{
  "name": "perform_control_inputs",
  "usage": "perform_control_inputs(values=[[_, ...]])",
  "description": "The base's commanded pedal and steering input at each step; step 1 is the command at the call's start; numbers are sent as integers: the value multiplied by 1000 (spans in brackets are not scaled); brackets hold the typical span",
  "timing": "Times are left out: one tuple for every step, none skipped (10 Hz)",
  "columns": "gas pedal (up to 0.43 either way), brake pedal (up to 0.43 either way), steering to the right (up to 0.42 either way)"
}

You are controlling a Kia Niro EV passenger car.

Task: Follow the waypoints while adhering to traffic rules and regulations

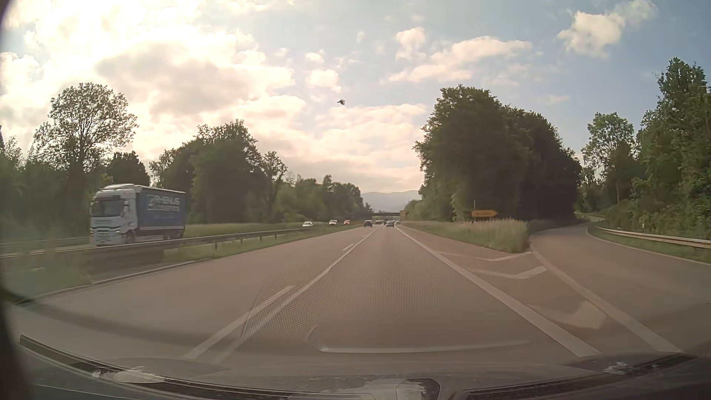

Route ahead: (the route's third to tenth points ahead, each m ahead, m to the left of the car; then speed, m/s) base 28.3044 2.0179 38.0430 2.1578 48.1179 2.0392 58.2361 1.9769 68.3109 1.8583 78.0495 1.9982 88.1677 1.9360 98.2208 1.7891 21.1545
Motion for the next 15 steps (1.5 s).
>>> perform_control_inputs(values=[[169, 0, 0], [169, 0, 0], [169, 0, 0], [169, 0, 0], [169, 0, 0], [169, 0, 0], [169, 0, 0], [169, 0, 0], [169, 0, 0], [169, 0, 0], [169, 0, 0], [169, 0, -1], [169, 0, -1], [169, 0, -1], [169, 0, -1]])
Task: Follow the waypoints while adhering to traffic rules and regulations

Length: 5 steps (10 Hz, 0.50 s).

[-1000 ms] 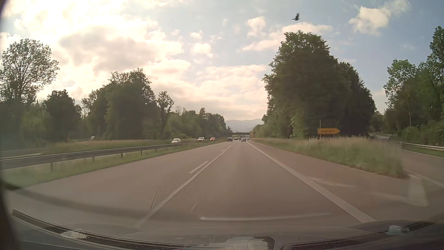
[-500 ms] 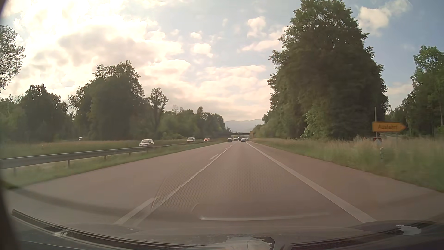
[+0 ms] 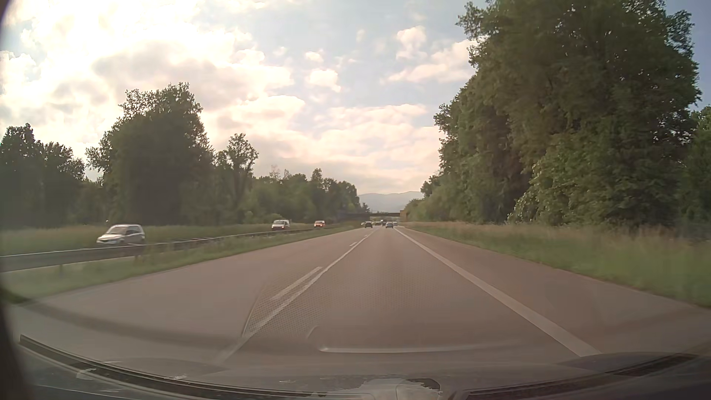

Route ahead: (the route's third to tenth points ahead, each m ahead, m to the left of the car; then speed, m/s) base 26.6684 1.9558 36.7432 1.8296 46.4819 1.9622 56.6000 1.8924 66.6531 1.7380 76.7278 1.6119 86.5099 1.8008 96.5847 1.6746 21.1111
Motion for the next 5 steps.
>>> perform_control_inputs(values=[[169, 0, -1], [157, 0, -1], [157, 0, -1], [157, 0, -1], [157, 0, -1]])
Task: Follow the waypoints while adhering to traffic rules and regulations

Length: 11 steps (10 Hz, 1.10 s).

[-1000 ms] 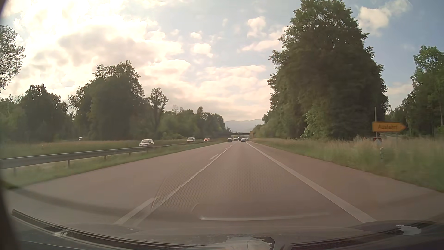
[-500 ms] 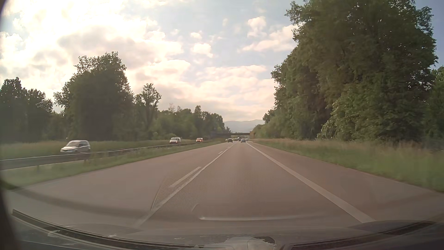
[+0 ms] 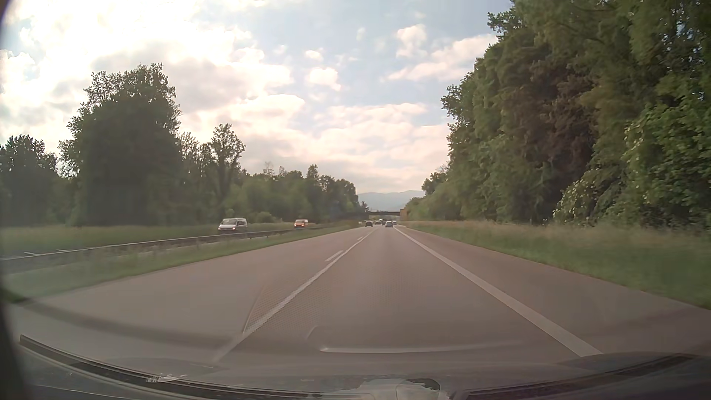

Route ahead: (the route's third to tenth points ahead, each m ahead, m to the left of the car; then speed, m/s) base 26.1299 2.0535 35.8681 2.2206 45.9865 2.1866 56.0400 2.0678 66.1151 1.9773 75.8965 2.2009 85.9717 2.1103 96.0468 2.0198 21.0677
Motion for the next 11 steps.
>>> perform_control_inputs(values=[[157, 0, -1], [157, 0, -1], [157, 0, -1], [157, 0, -1], [157, 0, -1], [157, 0, -1], [157, 0, -1], [157, 0, -1], [157, 0, -1], [157, 0, -1], [157, 0, -1]])
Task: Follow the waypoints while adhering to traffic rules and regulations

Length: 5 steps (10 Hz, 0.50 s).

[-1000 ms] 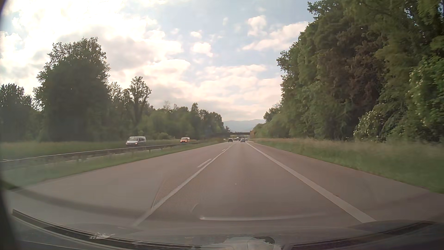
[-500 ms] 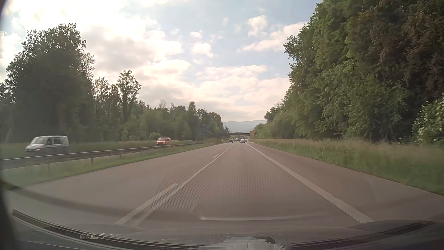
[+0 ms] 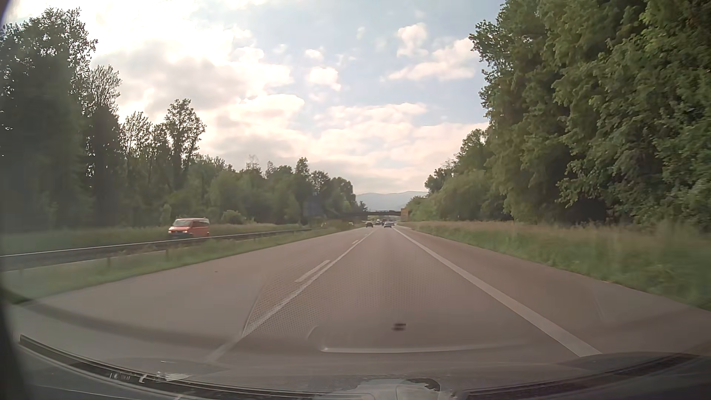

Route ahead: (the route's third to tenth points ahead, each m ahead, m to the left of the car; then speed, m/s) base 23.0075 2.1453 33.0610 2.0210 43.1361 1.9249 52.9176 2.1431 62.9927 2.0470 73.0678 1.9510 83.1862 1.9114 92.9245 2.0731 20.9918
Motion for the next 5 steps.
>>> perform_control_inputs(values=[[157, 0, -1], [157, 0, -1], [157, 0, -1], [157, 0, -1], [157, 0, -1]])
